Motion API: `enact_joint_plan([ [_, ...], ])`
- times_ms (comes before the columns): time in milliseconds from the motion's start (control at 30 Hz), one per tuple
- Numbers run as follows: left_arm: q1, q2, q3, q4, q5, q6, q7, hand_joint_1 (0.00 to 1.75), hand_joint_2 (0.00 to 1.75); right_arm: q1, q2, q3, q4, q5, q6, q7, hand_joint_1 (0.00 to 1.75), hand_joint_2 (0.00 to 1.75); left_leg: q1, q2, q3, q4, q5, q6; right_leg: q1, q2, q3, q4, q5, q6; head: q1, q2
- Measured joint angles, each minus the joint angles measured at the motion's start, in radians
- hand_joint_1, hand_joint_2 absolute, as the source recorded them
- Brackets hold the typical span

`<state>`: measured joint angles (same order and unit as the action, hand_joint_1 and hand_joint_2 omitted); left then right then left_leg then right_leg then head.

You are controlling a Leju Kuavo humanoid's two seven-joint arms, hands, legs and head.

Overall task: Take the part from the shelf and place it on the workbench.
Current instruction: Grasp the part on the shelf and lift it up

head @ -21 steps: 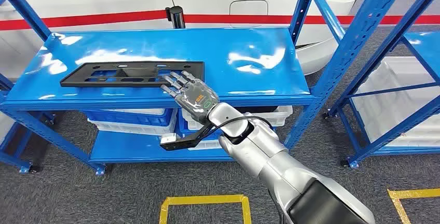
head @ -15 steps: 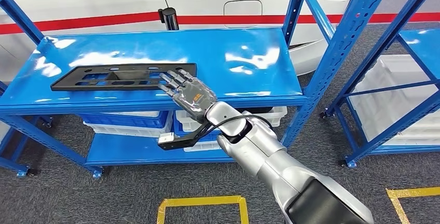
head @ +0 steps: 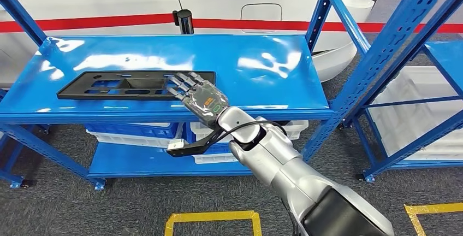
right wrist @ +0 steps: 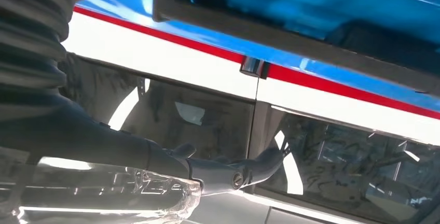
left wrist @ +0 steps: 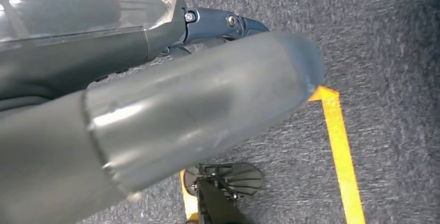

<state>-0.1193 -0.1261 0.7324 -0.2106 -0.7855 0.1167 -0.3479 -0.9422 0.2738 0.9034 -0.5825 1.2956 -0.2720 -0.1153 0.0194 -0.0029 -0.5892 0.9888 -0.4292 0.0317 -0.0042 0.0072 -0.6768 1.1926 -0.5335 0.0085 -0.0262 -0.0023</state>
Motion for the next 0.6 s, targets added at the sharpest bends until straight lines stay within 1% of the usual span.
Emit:
enact_joint_plan([
  [33, 0.0, 0.0, 0.0, 0.0, 0.0, 0.0, 0.0, 0.0, 0.0, 0.001, -0.002, 0.0, 0.001, 0.0, 0.0, 0.0, 0.0, 1.75, 0.0, -0.001, 0.001, 0.0, -0.002, 0.002, -0.002, 0.0, -0.041, 0.067, -0.018, 0.001, 0.0, 0.0],
  [67, 0.0, 0.0, 0.0, 0.0, 0.0, 0.0, 0.001, 0.0, 0.0, 0.002, -0.004, 0.0, 0.003, 0.0, 0.0, 0.0, 0.0, 1.75, 0.0, -0.002, 0.003, 0.0, -0.005, 0.002, -0.002, 0.0, -0.066, 0.1, -0.02, 0.004, 0.0, 0.0],
  [100, 0.001, -0.001, 0.0, 0.0, 0.0, 0.0, 0.001, 0.0, 0.0, 0.003, -0.006, 0.0, 0.004, 0.0, 0.0, 0.0, 0.0, 1.75, 0.0, -0.003, 0.006, 0.001, -0.008, 0.001, -0.003, 0.0, -0.07, 0.09, -0.005, 0.011, 0.001, 0.0],
  [133, 0.001, -0.001, 0.0, 0.0, 0.0, 0.0, 0.001, 0.0, 0.0, 0.003, -0.006, 0.0, 0.005, 0.0, 0.0, 0.0, 0.0, 1.75, 0.0, -0.004, 0.011, 0.001, -0.012, -0.001, -0.004, -0.001, -0.052, 0.039, 0.025, 0.019, 0.001, 0.0],
  [167, 0.001, -0.002, 0.0, 0.0, 0.0, 0.0, 0.002, 0.0, 0.0, 0.003, -0.006, 0.0, 0.005, 0.0, 0.0, 0.0, 0.0, 1.75, 0.0, -0.005, 0.017, 0.001, -0.017, -0.005, -0.006, -0.001, -0.022, -0.034, 0.06, 0.025, 0.001, 0.0],
  [200, 0.001, -0.003, 0.0, 0.0, 0.0, 0.0, 0.002, 0.0, 0.0, 0.002, -0.006, 0.0, 0.005, 0.0, 0.001, 0.0, 0.0, 1.75, -0.002, -0.006, 0.022, 0.003, -0.023, -0.01, -0.005, -0.003, 0.012, -0.107, 0.091, 0.026, 0.002, 0.0],
  [233, 0.0, -0.004, 0.0, 0.0, 0.0, 0.0, 0.001, 0.0, 0.0, 0.002, -0.006, 0.0, 0.006, 0.0, 0.001, 0.0, 0.0, 1.75, -0.004, -0.007, 0.027, 0.003, -0.029, -0.015, -0.005, -0.004, 0.037, -0.16, 0.111, 0.024, 0.001, 0.0],
  [267, -0.001, -0.004, 0.0, 0.0, 0.0, -0.001, 0.001, 0.0, 0.0, 0.002, -0.005, 0.0, 0.006, 0.001, 0.002, 0.0, 0.0, 1.75, -0.006, -0.007, 0.03, 0.003, -0.035, -0.021, -0.004, -0.005, 0.051, -0.188, 0.121, 0.018, 0.001, 0.0],
  [300, -0.001, -0.004, 0.0, 0.0, 0.0, -0.001, 0.001, 0.0, 0.0, 0.001, -0.005, 0.001, 0.007, 0.001, 0.002, 0.0, 0.0, 1.75, -0.007, -0.007, 0.033, 0.003, -0.039, -0.026, -0.002, -0.005, 0.057, -0.196, 0.122, 0.011, 0.001, 0.0],
  [367, -0.001, -0.004, 0.0, 0.0, 0.0, -0.001, 0.001, 0.0, 0.0, 0.001, -0.004, 0.001, 0.008, 0.002, 0.003, 0.0, 0.0, 1.75, -0.002, -0.006, 0.037, 0.001, -0.044, -0.034, -0.002, -0.004, 0.058, -0.196, 0.12, 0.001, 0.001, 0.0],
  [400, -0.002, -0.004, 0.0, 0.0, 0.0, -0.001, 0.001, 0.0, 0.0, 0.0, -0.003, 0.001, 0.009, 0.003, 0.003, 0.0, 0.0, 1.75, 0.001, -0.005, 0.037, 0.005, -0.048, -0.038, -0.005, -0.003, 0.061, -0.198, 0.12, -0.003, 0.001, 0.0],
  [433, -0.003, -0.004, 0.0, 0.0, 0.0, -0.001, 0.001, 0.0, 0.0, -0.001, -0.001, 0.001, 0.009, 0.003, 0.003, 0.0, 0.0, 1.75, 0.003, -0.004, 0.032, 0.021, -0.057, -0.042, -0.007, -0.001, 0.065, -0.2, 0.119, -0.009, 0.0, 0.0],
  [467, -0.003, -0.004, 0.0, 0.0, 0.0, -0.001, 0.001, 0.0, 0.0, -0.002, 0.002, 0.001, 0.009, 0.004, 0.003, 0.001, 0.0, 1.75, 0.005, -0.002, 0.016, 0.056, -0.075, -0.047, -0.01, 0.0, 0.07, -0.202, 0.117, -0.015, -0.002, 0.0],
  [500, -0.003, -0.004, 0.0, 0.0, 0.0, -0.001, 0.001, 0.0, 0.0, -0.003, 0.004, 0.001, 0.01, 0.006, 0.003, 0.001, 0.0, 1.75, 0.007, -0.001, -0.012, 0.111, -0.099, -0.051, -0.011, 0.0, 0.075, -0.203, 0.114, -0.021, -0.002, 0.0],
  [533, -0.002, -0.005, 0.0, 0.0, 0.0, -0.002, 0.001, 0.0, 0.0, -0.003, 0.006, 0.002, 0.011, 0.008, 0.003, 0.002, 0.0, 1.75, 0.007, -0.001, -0.051, 0.179, -0.126, -0.054, -0.011, 0.0, 0.078, -0.203, 0.11, -0.027, -0.004, 0.0],
  [567, -0.002, -0.005, 0.0, 0.0, 0.0, -0.002, 0.001, 0.0, 0.0, -0.001, 0.006, 0.003, 0.013, 0.01, 0.003, 0.004, 0.0, 1.75, 0.008, -0.001, -0.091, 0.242, -0.145, -0.058, -0.01, 0.0, 0.082, -0.203, 0.106, -0.03, -0.004, 0.0],
  [600, 0.0, -0.005, 0.0, 0.0, 0.0, -0.002, 0.001, 0.0, 0.0, 0.001, 0.007, 0.004, 0.015, 0.011, 0.003, 0.006, 0.0, 1.75, 0.009, -0.001, -0.121, 0.281, -0.149, -0.06, -0.009, 0.0, 0.087, -0.203, 0.102, -0.033, -0.003, 0.0],
])
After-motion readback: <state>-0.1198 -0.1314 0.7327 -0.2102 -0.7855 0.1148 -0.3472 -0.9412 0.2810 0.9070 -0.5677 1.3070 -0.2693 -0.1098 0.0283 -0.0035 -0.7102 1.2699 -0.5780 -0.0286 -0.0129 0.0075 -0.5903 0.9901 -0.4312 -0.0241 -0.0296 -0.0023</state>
